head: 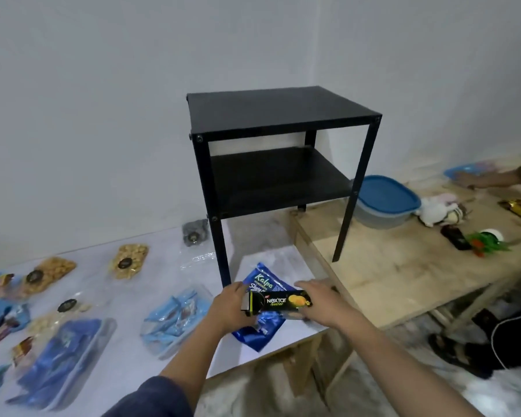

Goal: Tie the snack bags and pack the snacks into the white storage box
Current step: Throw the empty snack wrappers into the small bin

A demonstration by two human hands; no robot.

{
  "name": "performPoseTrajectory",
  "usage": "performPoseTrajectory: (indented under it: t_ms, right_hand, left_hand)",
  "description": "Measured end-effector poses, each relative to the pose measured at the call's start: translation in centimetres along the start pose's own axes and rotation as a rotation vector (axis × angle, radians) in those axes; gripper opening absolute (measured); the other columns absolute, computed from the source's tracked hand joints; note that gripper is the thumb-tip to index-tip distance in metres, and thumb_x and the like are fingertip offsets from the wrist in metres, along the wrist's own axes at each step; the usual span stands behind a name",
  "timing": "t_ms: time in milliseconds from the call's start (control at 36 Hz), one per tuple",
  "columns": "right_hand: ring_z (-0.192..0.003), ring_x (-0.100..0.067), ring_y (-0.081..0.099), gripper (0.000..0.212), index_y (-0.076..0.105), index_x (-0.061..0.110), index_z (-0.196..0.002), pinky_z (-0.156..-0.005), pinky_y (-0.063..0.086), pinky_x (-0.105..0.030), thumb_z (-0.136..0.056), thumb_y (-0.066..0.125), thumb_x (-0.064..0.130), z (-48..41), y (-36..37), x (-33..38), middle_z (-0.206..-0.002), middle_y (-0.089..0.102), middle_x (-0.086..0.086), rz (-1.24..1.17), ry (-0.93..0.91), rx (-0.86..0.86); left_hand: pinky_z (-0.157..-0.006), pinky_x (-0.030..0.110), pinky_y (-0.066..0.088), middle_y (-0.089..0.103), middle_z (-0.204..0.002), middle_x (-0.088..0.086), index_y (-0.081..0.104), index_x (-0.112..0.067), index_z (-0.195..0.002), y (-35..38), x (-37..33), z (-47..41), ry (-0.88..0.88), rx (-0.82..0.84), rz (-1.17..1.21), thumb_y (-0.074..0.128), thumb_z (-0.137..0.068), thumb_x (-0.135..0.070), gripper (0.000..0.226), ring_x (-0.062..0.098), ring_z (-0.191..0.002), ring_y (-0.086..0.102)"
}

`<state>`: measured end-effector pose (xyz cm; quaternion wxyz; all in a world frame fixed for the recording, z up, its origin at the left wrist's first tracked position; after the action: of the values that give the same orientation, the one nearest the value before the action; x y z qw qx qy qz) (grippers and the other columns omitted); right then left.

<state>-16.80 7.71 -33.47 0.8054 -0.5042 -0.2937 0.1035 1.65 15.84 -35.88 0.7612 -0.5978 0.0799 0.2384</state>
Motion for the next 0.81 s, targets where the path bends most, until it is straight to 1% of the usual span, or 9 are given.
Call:
performPoseTrajectory:
  t_ms: [139, 222, 333, 417, 500, 556, 667, 722, 806]
  right_hand:
    - [-0.133, -0.018, 0.032, 0.066, 0.029, 0.027, -0.142, -0.105, 0.032, -0.039, -0.083, 0.058, 0.032, -4.0, 3.6, 1.0, -0.141, 0.039, 0.001, 0.139, -0.118, 0.049]
    - [-0.132, -0.017, 0.036, 0.064, 0.029, 0.027, -0.142, -0.106, 0.027, -0.038, -0.085, 0.057, 0.035, -4.9, 4.7, 0.2, -0.142, 0.04, 0.003, 0.236, -0.138, 0.009]
    - [-0.122, -0.02, 0.045, 0.066, 0.028, 0.029, -0.141, -0.1, 0.034, -0.041, -0.084, 0.057, 0.045, -6.1, 4.2, -1.5, -0.136, 0.045, 0.003, 0.31, -0.15, 0.03]
    - [-0.117, -0.021, 0.047, 0.065, 0.03, 0.03, -0.139, -0.093, 0.041, -0.039, -0.083, 0.056, 0.05, -7.0, 2.9, -3.0, -0.129, 0.048, 0.002, 0.335, -0.182, 0.056]
    - [-0.114, -0.021, 0.05, 0.062, 0.033, 0.028, -0.136, -0.088, 0.043, -0.038, -0.083, 0.056, 0.05, -7.6, 1.9, -4.5, -0.126, 0.05, 0.002, 0.365, -0.198, 0.051]
    - [-0.114, -0.02, 0.05, 0.059, 0.037, 0.028, -0.132, -0.085, 0.044, -0.035, -0.081, 0.059, 0.047, -8.1, 1.6, -5.4, -0.125, 0.051, 0.003, 0.337, -0.191, 0.045]
    - [-0.106, -0.02, 0.055, 0.046, 0.045, 0.027, -0.117, -0.069, 0.037, -0.029, -0.079, 0.058, 0.05, -8.7, 0.5, -6.9, -0.117, 0.056, 0.004, 0.322, -0.154, -0.03]
    - [-0.103, -0.021, 0.057, 0.046, 0.046, 0.024, -0.117, -0.068, 0.04, -0.029, -0.082, 0.056, 0.052, -9.0, 0.0, -7.9, -0.117, 0.056, 0.003, 0.26, -0.093, -0.051]
    - [-0.1, -0.024, 0.059, 0.047, 0.045, 0.023, -0.12, -0.075, 0.049, -0.033, -0.084, 0.053, 0.052, -9.3, -0.5, -9.5, -0.116, 0.057, 0.0, 0.141, 0.03, -0.065]
  left_hand:
    - [-0.111, 0.032, 0.029, 0.027, -0.15, 0.006, 0.021, -0.017, -0.147, 2.3, 2.2, -1.7, -0.026, 0.014, 0.092, 0.077, -0.068, -0.039, 0.099, 0.023, -0.136, 0.029]
    - [-0.109, 0.034, 0.033, 0.035, -0.145, 0.005, 0.024, -0.017, -0.145, 3.5, 2.5, -2.4, -0.058, -0.001, 0.178, 0.08, -0.064, -0.035, 0.1, 0.023, -0.132, 0.035]
    - [-0.097, 0.044, 0.047, 0.049, -0.13, 0.002, 0.029, -0.029, -0.139, 5.9, 3.8, -3.9, -0.176, -0.038, 0.389, 0.082, -0.055, -0.034, 0.099, 0.027, -0.115, 0.053]
    - [-0.089, 0.043, 0.052, 0.058, -0.12, -0.004, 0.029, -0.035, -0.135, 8.9, 5.3, -5.6, -0.236, -0.066, 0.523, 0.08, -0.056, -0.029, 0.094, 0.021, -0.104, 0.061]
    - [-0.096, 0.037, 0.047, 0.055, -0.125, -0.001, 0.032, -0.026, -0.137, 8.1, 3.2, -4.8, -0.26, -0.06, 0.417, 0.081, -0.061, -0.03, 0.09, 0.022, -0.117, 0.053]
    - [-0.106, 0.035, 0.035, 0.043, -0.14, 0.005, 0.037, -0.015, -0.137, 7.9, 2.4, -4.5, -0.245, -0.063, 0.248, 0.076, -0.07, -0.038, 0.081, 0.026, -0.133, 0.037]
    - [-0.117, 0.034, 0.015, 0.011, -0.158, 0.0, 0.016, -0.016, -0.149, 8.9, 2.0, -4.3, -0.293, -0.057, 0.075, 0.055, -0.083, -0.055, 0.086, 0.022, -0.146, 0.009]
    - [-0.118, 0.036, 0.014, 0.006, -0.159, 0.0, 0.011, -0.018, -0.149, 9.5, 1.6, -4.2, -0.327, -0.056, 0.032, 0.048, -0.086, -0.058, 0.084, 0.023, -0.146, 0.005]
    - [-0.112, 0.04, 0.024, 0.009, -0.158, -0.001, 0.014, -0.019, -0.149, 9.8, 0.6, -3.9, -0.392, -0.074, -0.006, 0.045, -0.086, -0.059, 0.081, 0.026, -0.144, 0.011]
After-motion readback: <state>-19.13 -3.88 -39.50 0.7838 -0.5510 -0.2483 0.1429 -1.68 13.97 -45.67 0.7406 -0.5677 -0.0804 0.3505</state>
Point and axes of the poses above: each hand's wrist, its own z-axis away from the middle knuckle, its own y-axis out of the palm, x = y × z, the point moved 5 cm from there along -z, towards the middle knuckle
